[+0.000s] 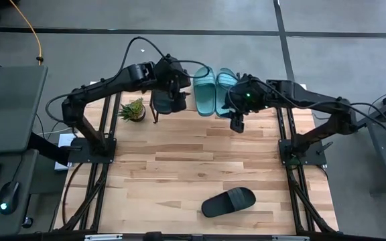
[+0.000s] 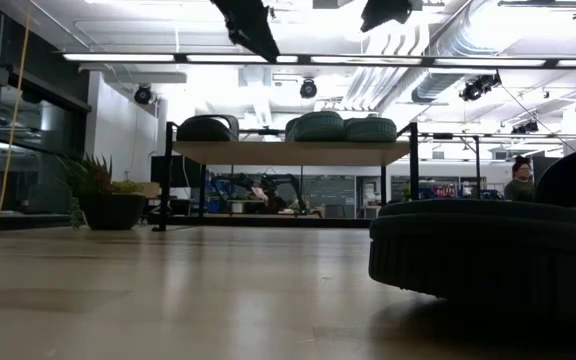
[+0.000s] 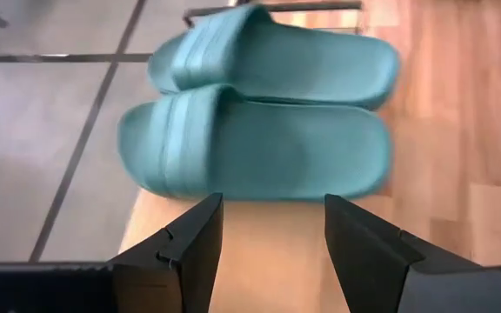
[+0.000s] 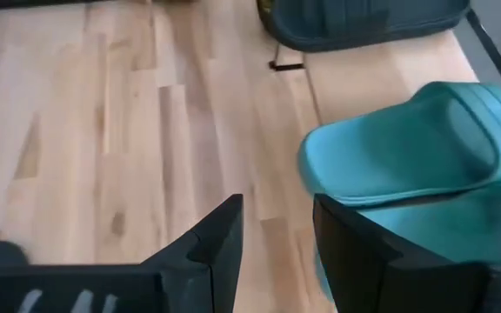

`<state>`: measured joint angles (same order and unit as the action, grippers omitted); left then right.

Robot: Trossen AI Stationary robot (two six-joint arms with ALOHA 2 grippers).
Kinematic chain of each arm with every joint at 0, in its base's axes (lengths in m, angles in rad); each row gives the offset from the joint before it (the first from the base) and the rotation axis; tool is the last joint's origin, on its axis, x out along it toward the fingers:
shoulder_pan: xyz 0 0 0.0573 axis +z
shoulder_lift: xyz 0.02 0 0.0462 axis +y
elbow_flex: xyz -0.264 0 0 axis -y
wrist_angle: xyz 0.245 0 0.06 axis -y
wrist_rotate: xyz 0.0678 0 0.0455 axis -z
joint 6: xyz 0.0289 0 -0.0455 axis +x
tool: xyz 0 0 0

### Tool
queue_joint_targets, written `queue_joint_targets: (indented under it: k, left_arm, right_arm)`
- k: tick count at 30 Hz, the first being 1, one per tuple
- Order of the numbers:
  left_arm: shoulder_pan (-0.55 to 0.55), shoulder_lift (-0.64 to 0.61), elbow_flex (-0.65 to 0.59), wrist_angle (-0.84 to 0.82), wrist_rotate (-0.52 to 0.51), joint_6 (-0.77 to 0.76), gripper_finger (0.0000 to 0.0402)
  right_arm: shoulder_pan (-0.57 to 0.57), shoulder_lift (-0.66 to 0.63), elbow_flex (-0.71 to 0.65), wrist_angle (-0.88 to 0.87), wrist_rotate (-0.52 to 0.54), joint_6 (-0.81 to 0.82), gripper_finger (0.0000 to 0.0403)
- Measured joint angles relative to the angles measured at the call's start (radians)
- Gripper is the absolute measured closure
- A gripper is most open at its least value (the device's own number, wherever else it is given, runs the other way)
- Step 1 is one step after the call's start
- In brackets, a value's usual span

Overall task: Pick and place slides into the shelf
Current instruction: Put the black slide on the shelf

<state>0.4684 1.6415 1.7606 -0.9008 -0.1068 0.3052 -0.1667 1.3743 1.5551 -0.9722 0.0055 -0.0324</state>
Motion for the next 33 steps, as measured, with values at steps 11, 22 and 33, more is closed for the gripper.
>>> queue_joint_targets:
  k: [11,22,33]
  left_arm:
    - [-0.109,-0.218,-0.337,0.255,0.009,-0.049,0.0218]
    - [-0.286,-0.471,-0.739,0.577,-0.085,-0.162,0.0218]
    - [-0.492,-0.511,-0.917,0.777,-0.253,-0.220,0.0218]
  right_arm:
    - [0.140,-0.016,0.000,-0.043,0.031,0.086,0.0272]
    - [0.250,-0.016,0.000,-0.081,0.104,0.203,0.0272]
    - [0.400,-0.024,-0.037,-0.069,0.247,0.299,0.0272]
